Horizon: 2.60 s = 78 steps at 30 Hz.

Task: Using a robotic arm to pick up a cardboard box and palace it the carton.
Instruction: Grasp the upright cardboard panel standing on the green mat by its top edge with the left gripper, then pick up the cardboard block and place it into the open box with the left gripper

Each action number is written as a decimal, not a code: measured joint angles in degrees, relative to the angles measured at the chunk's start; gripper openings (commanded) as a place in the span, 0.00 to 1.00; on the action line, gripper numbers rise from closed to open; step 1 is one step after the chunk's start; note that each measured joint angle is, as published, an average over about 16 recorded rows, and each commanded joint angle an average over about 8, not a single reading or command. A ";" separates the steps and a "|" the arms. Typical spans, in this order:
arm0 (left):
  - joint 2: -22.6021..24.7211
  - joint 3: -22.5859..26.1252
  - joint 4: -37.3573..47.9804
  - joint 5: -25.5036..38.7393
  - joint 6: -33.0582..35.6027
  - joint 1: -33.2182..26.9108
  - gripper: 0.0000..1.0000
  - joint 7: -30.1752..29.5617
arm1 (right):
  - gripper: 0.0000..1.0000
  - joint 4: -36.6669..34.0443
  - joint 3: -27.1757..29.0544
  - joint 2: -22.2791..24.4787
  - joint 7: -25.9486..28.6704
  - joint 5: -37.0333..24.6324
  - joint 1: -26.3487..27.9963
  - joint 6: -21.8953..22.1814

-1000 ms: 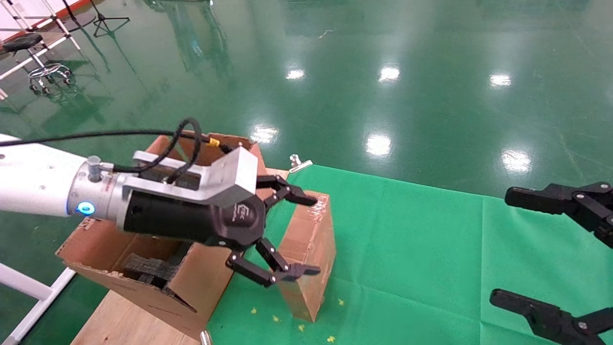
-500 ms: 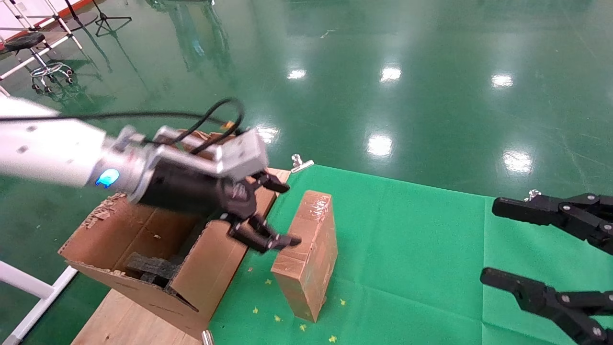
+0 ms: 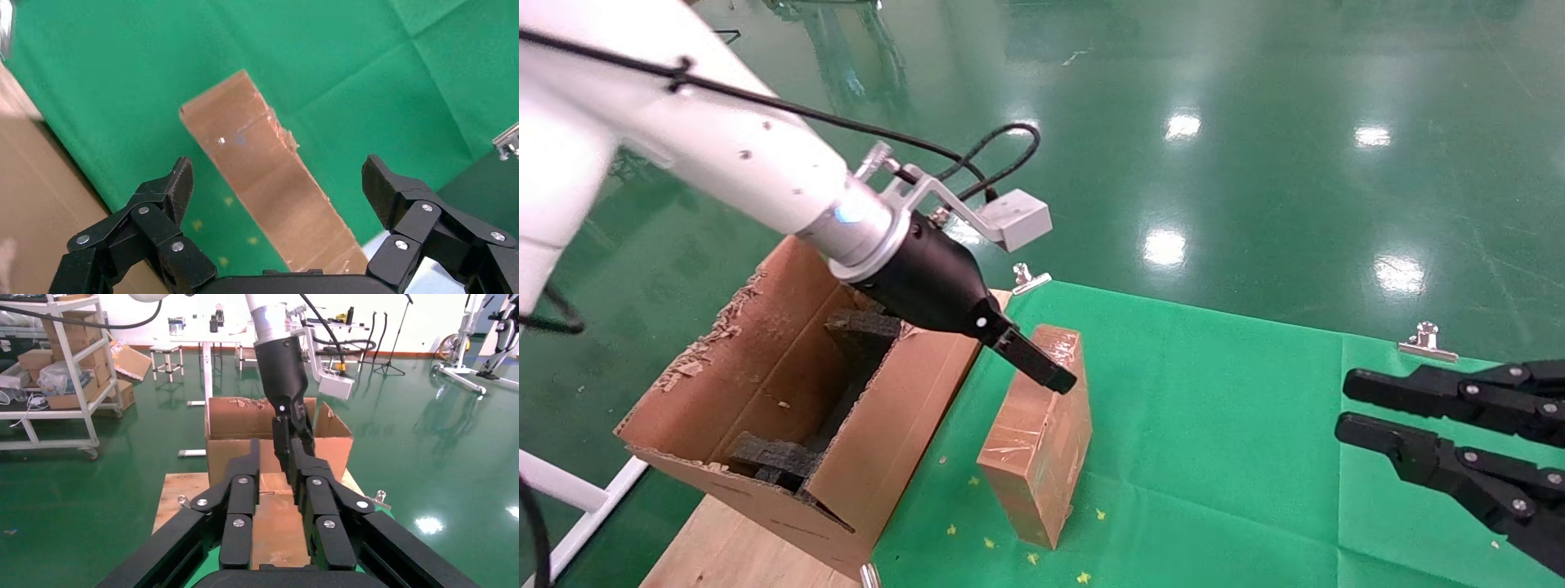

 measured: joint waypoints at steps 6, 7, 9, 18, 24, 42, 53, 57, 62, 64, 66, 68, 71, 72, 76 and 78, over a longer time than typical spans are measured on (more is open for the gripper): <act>3.65 7.30 5.85 -1.03 -0.53 -3.30 1.00 -3.56 | 0.00 0.00 0.00 0.00 0.00 0.00 0.00 0.00; 4.16 8.17 6.79 -1.24 -0.66 -3.59 1.00 -3.73 | 0.00 0.00 0.00 0.00 0.00 0.00 0.00 0.00; 5.12 9.62 8.52 -1.60 -0.90 -4.00 1.00 -3.75 | 0.00 0.00 -0.01 0.00 0.00 0.00 0.00 0.00; 9.00 13.06 13.85 -2.55 -1.70 -4.28 1.00 -0.82 | 0.00 0.00 -0.01 0.00 -0.01 0.01 0.00 0.00; 11.13 14.59 15.39 -2.24 -1.49 -4.34 1.00 1.11 | 0.00 -0.01 -0.01 0.01 -0.01 0.02 0.00 0.01; 11.87 15.21 15.69 -2.11 -1.15 -4.28 0.00 1.97 | 1.00 -0.02 -0.01 0.01 -0.01 0.03 -0.01 0.02; 11.66 14.96 15.48 -2.12 -1.25 -4.21 0.00 1.84 | 1.00 -0.02 -0.01 0.01 -0.01 0.03 -0.01 0.02; 11.62 14.93 15.44 -2.13 -1.30 -4.19 0.00 1.82 | 1.00 -0.02 -0.01 0.01 -0.01 0.02 -0.01 0.02; 11.39 15.19 15.14 -1.80 -1.33 -4.69 0.00 1.68 | 1.00 -0.02 -0.01 0.01 -0.01 0.02 -0.01 0.02; 10.97 15.28 14.71 -1.65 -1.37 -5.36 0.00 1.63 | 1.00 -0.02 -0.01 0.01 -0.01 0.02 -0.01 0.02; 10.26 15.27 14.04 -1.49 -1.46 -6.39 0.00 1.64 | 1.00 -0.02 -0.01 0.01 -0.01 0.02 -0.01 0.02; 9.20 15.14 13.15 -1.30 -1.64 -7.79 0.00 1.73 | 1.00 -0.02 -0.01 0.01 -0.01 0.02 -0.01 0.02; 6.96 14.62 11.58 -0.86 -2.19 -10.61 0.00 2.04 | 1.00 -0.02 -0.01 0.01 -0.01 0.02 -0.01 0.02; 6.07 14.40 11.03 -0.65 -2.43 -11.71 0.00 2.19 | 1.00 -0.02 -0.01 0.01 -0.01 0.02 -0.01 0.02; 1.87 13.34 9.01 0.68 -3.51 -16.63 0.00 3.09 | 1.00 -0.02 -0.02 0.01 -0.02 0.03 -0.01 0.02; -0.34 12.90 8.35 1.81 -4.08 -19.01 0.00 3.80 | 1.00 -0.02 -0.02 0.01 -0.02 0.03 -0.01 0.02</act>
